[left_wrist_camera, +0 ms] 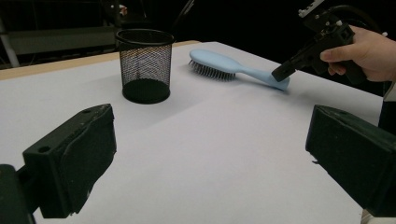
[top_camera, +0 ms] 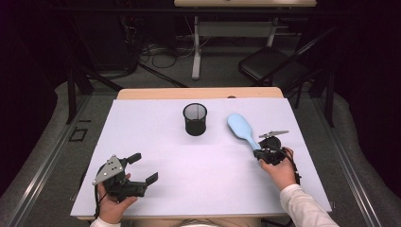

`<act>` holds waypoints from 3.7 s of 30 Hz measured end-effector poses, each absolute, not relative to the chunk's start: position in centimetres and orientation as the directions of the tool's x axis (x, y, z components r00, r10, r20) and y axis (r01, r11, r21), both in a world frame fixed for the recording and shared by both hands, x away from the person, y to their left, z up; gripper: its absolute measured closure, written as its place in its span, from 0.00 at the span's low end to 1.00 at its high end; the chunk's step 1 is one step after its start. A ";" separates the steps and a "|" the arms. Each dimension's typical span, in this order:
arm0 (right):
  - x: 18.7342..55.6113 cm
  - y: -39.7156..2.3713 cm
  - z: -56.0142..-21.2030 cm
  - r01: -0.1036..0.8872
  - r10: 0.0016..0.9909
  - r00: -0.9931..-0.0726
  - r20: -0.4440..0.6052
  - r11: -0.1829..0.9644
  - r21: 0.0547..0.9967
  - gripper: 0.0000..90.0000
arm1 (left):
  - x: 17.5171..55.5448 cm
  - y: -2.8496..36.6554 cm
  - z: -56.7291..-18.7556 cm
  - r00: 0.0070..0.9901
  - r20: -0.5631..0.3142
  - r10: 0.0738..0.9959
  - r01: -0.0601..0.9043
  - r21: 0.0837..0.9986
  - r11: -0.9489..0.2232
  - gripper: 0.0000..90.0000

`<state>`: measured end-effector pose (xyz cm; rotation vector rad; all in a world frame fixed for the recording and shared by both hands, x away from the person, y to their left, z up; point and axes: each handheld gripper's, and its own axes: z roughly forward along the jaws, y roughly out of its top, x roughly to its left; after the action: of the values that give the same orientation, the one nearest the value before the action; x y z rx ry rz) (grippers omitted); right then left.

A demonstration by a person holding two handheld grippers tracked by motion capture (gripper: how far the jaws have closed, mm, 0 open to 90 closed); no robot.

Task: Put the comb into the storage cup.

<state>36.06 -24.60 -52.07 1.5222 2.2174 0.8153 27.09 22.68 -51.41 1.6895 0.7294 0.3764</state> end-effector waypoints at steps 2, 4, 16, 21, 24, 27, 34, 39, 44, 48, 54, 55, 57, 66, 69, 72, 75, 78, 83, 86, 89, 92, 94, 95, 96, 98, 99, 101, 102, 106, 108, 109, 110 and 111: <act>36.1 -24.5 -51.9 0.733 0.924 -0.380 0.048 0.270 0.625 0.94 | 27.1 22.7 -51.4 0.751 -0.135 0.646 0.264 0.959 -0.107 0.02; 36.1 -24.4 -51.6 0.732 0.922 -0.383 0.049 0.271 0.625 0.93 | 27.1 22.7 -51.4 0.751 -0.136 0.646 0.264 0.959 -0.105 0.02; 36.5 -24.1 -50.7 0.731 0.919 -0.391 0.046 0.280 0.623 0.79 | 27.1 22.7 -51.4 0.751 -0.136 0.646 0.265 0.958 -0.106 0.02; 36.8 -23.9 -50.3 0.726 0.915 -0.401 0.043 0.289 0.624 0.70 | 27.1 22.7 -51.4 0.751 -0.136 0.646 0.266 0.958 -0.108 0.02; 37.0 -23.9 -50.1 0.721 0.912 -0.408 0.040 0.295 0.627 0.66 | 27.1 22.7 -51.4 0.751 -0.137 0.646 0.266 0.958 -0.106 0.02; 37.2 -23.8 -50.1 0.711 0.907 -0.420 0.035 0.304 0.634 0.59 | 27.1 22.7 -51.4 0.751 -0.137 0.646 0.266 0.958 -0.106 0.02; 37.6 -23.6 -49.7 0.682 0.901 -0.435 0.008 0.323 0.656 0.46 | 27.1 22.7 -51.4 0.751 -0.136 0.646 0.265 0.958 -0.107 0.02; 37.9 -23.4 -49.4 0.645 0.885 -0.465 -0.015 0.351 0.679 0.43 | 27.0 22.7 -51.4 0.751 -0.135 0.647 0.265 0.958 -0.108 0.02; 38.1 -23.1 -49.0 0.644 0.880 -0.474 -0.022 0.364 0.673 0.42 | 27.0 22.7 -51.4 0.750 -0.133 0.648 0.264 0.958 -0.108 0.02; 38.2 -23.1 -48.9 0.648 0.882 -0.471 -0.015 0.357 0.673 0.41 | 27.0 22.8 -51.4 0.749 -0.134 0.649 0.264 0.959 -0.105 0.02; 38.3 -23.2 -48.7 0.660 0.890 -0.456 -0.017 0.352 0.664 0.33 | 27.0 22.7 -51.4 0.752 -0.139 0.645 0.267 0.958 -0.105 0.03; 38.4 -23.2 -48.7 0.666 0.892 -0.452 -0.014 0.348 0.660 0.30 | 27.0 22.7 -51.4 0.752 -0.138 0.644 0.266 0.958 -0.105 0.03; 38.5 -23.3 -48.7 0.677 0.895 -0.446 -0.006 0.342 0.652 0.27 | 27.0 22.7 -51.4 0.751 -0.137 0.646 0.266 0.958 -0.107 0.03; 39.0 -23.5 -48.8 0.710 0.904 -0.427 0.022 0.320 0.627 0.13 | 27.0 22.7 -51.4 0.750 -0.138 0.647 0.268 0.958 -0.105 0.03; 39.3 -23.5 -48.8 0.721 0.906 -0.423 0.028 0.317 0.616 0.03 | 27.0 22.7 -51.4 0.751 -0.138 0.645 0.268 0.957 -0.107 0.03; 39.5 -23.6 -48.8 0.737 0.908 -0.417 0.047 0.307 0.603 0.00 | 27.0 22.7 -51.4 0.751 -0.137 0.645 0.268 0.957 -0.108 0.03; 39.6 -23.4 -48.7 0.738 0.904 -0.425 0.038 0.323 0.592 0.00 | 27.0 22.7 -51.4 0.751 -0.137 0.645 0.268 0.957 -0.108 0.03; 39.6 -23.3 -48.7 0.737 0.899 -0.438 0.031 0.339 0.585 0.00 | 27.0 22.7 -51.4 0.751 -0.138 0.645 0.268 0.958 -0.107 0.03; 40.0 -23.3 -48.7 0.743 0.900 -0.435 0.023 0.344 0.573 0.00 | 27.0 22.7 -51.4 0.752 -0.136 0.645 0.267 0.958 -0.108 0.03; 40.4 -23.5 -48.6 0.748 0.902 -0.431 0.004 0.355 0.560 0.00 | 27.0 22.7 -51.4 0.751 -0.138 0.646 0.268 0.958 -0.107 0.03; 40.7 -23.5 -48.6 0.754 0.903 -0.429 -0.004 0.360 0.549 0.00 | 27.0 22.7 -51.4 0.751 -0.138 0.646 0.268 0.958 -0.107 0.03; 41.0 -23.3 -48.5 0.753 0.898 -0.440 -0.004 0.371 0.544 0.00 | 27.0 22.7 -51.4 0.751 -0.138 0.645 0.268 0.958 -0.107 0.03; 41.1 -23.1 -48.4 0.754 0.895 -0.447 -0.004 0.379 0.537 0.00 | 27.0 22.7 -51.4 0.751 -0.137 0.645 0.267 0.958 -0.108 0.03; 41.2 -23.0 -48.5 0.753 0.892 -0.452 -0.005 0.385 0.534 0.00 | 27.0 22.7 -51.4 0.752 -0.136 0.645 0.267 0.958 -0.109 0.03; 41.3 -22.9 -48.5 0.751 0.889 -0.457 -0.009 0.392 0.531 0.00 | 27.0 22.7 -51.4 0.751 -0.136 0.646 0.267 0.958 -0.109 0.03; 41.5 -22.7 -48.6 0.754 0.886 -0.463 -0.008 0.398 0.522 0.00 | 27.0 22.7 -51.4 0.751 -0.136 0.646 0.267 0.958 -0.108 0.03; 41.6 -22.6 -48.7 0.754 0.885 -0.466 -0.006 0.401 0.520 0.00 | 27.0 22.7 -51.4 0.751 -0.136 0.646 0.267 0.958 -0.108 0.03; 41.9 -22.5 -48.9 0.759 0.882 -0.471 -0.013 0.413 0.502 0.00 | 27.0 22.7 -51.4 0.750 -0.136 0.647 0.266 0.958 -0.106 0.03; 42.0 -22.5 -49.0 0.762 0.882 -0.472 -0.016 0.417 0.496 0.00 | 27.0 22.7 -51.4 0.750 -0.136 0.647 0.265 0.958 -0.107 0.03; 42.5 -22.3 -49.5 0.772 0.883 -0.468 -0.025 0.422 0.475 0.00 | 27.0 22.7 -51.4 0.750 -0.136 0.647 0.266 0.958 -0.106 0.03; 42.8 -22.3 -49.7 0.778 0.887 -0.462 -0.024 0.418 0.470 0.01 | 27.0 22.7 -51.4 0.750 -0.137 0.647 0.266 0.958 -0.106 0.03; 42.9 -22.3 -49.8 0.777 0.886 -0.462 -0.024 0.418 0.472 0.01 | 27.0 22.7 -51.4 0.750 -0.137 0.647 0.266 0.958 -0.106 0.03; 43.0 -22.3 -49.8 0.782 0.886 -0.463 -0.019 0.419 0.461 0.02 | 27.0 22.7 -51.4 0.750 -0.140 0.647 0.267 0.958 -0.103 0.03; 43.1 -22.3 -49.9 0.786 0.888 -0.459 -0.015 0.414 0.459 0.02 | 27.0 22.7 -51.4 0.750 -0.139 0.647 0.267 0.958 -0.103 0.03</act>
<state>43.12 -22.32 -49.87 1.4644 2.4153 0.5753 27.01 22.71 -51.40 1.6871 0.7329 0.3737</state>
